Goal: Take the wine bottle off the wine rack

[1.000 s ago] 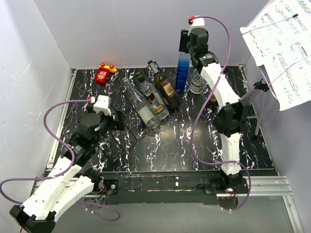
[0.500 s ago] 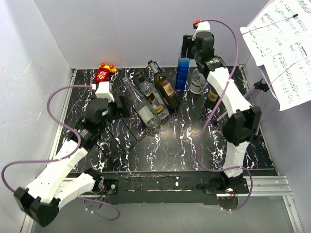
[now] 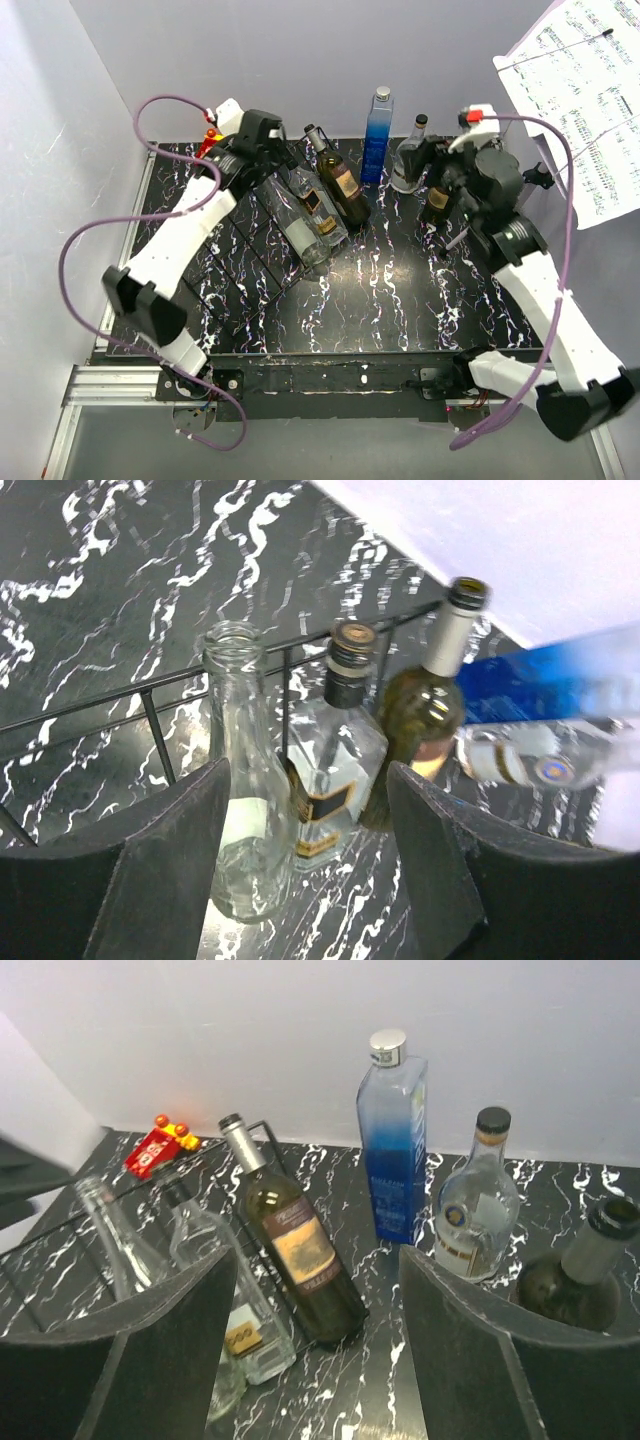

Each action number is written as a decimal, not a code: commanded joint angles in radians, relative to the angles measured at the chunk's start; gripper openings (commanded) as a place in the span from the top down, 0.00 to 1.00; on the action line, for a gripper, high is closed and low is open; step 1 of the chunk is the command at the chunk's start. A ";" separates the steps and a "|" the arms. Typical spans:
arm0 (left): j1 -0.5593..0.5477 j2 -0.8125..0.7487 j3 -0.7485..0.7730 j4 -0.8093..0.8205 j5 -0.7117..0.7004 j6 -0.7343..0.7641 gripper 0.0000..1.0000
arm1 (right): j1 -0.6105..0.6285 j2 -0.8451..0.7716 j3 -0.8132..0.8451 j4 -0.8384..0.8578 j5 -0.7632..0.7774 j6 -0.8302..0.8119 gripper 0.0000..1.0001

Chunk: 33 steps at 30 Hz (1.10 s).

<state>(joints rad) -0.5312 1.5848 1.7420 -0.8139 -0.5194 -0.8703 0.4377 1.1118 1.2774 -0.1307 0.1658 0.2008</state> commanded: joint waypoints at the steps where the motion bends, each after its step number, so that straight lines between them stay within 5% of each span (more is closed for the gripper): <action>1: 0.007 0.145 0.139 -0.294 -0.126 -0.206 0.39 | 0.004 -0.145 -0.104 0.062 -0.066 0.042 0.27; 11: 0.007 0.271 0.136 -0.315 -0.156 -0.306 0.41 | 0.004 -0.328 -0.199 -0.001 -0.071 0.051 0.27; 20: 0.007 0.297 0.105 -0.216 -0.251 -0.214 0.41 | 0.004 -0.380 -0.256 0.000 -0.147 0.100 0.28; 26: 0.007 0.285 0.051 -0.157 -0.237 -0.187 0.54 | 0.006 -0.368 -0.220 -0.027 -0.158 0.086 0.28; 30: 0.007 0.282 0.013 -0.120 -0.225 -0.171 0.48 | 0.004 -0.374 -0.211 -0.027 -0.190 0.098 0.28; 33: 0.005 0.279 0.008 -0.111 -0.218 -0.165 0.65 | 0.004 -0.374 -0.208 -0.029 -0.196 0.101 0.28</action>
<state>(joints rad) -0.5316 1.9003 1.7649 -0.9298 -0.7071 -1.0645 0.4393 0.7460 1.0195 -0.1818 -0.0013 0.2890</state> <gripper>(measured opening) 0.469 0.724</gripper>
